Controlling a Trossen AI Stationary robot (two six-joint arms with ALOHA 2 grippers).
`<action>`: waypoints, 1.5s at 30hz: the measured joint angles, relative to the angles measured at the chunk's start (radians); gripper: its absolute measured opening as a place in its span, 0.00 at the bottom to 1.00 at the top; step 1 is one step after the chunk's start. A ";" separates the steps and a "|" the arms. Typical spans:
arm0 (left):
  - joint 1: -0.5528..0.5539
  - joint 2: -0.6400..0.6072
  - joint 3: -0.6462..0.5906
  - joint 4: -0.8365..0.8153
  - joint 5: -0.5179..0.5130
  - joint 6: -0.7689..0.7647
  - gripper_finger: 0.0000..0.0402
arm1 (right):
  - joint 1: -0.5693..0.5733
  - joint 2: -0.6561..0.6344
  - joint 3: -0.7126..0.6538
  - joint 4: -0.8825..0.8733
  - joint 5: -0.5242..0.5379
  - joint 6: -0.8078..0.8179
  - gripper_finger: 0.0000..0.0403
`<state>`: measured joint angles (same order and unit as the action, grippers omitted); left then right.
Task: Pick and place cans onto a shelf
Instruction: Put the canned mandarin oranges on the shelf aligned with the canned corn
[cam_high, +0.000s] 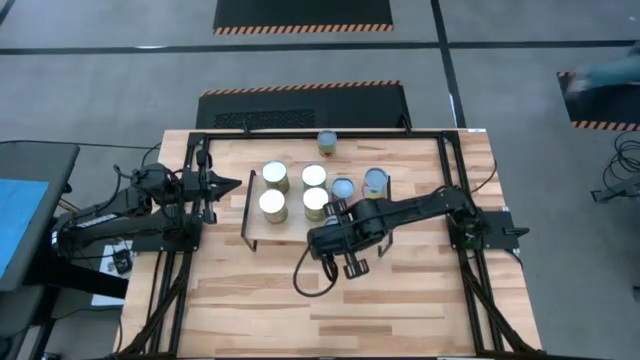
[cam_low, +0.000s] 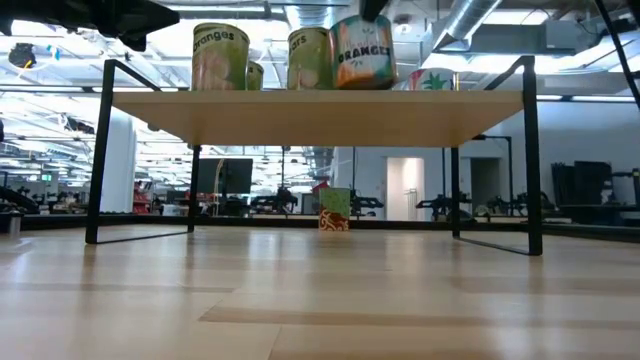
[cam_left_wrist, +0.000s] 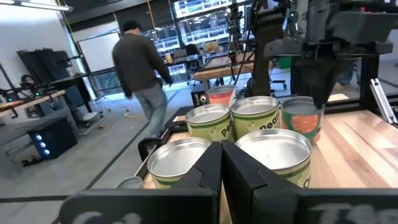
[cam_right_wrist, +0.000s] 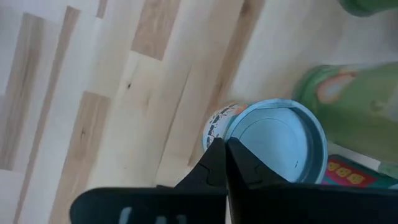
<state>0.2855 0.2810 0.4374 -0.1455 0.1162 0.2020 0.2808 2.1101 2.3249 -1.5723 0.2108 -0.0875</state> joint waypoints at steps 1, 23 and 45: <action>0.000 0.000 0.000 0.000 0.000 0.000 0.00 | 0.001 0.000 0.000 0.000 0.001 0.001 0.02; 0.000 0.000 0.000 -0.003 0.003 -0.005 0.00 | -0.019 -0.330 -0.472 0.331 0.037 0.030 0.01; 0.000 0.000 0.000 -0.003 0.002 -0.005 0.00 | -0.087 -0.320 -0.520 0.367 -0.030 0.000 0.05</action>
<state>0.2855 0.2806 0.4374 -0.1482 0.1179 0.1967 0.1934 1.7897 1.8053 -1.2052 0.1810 -0.0877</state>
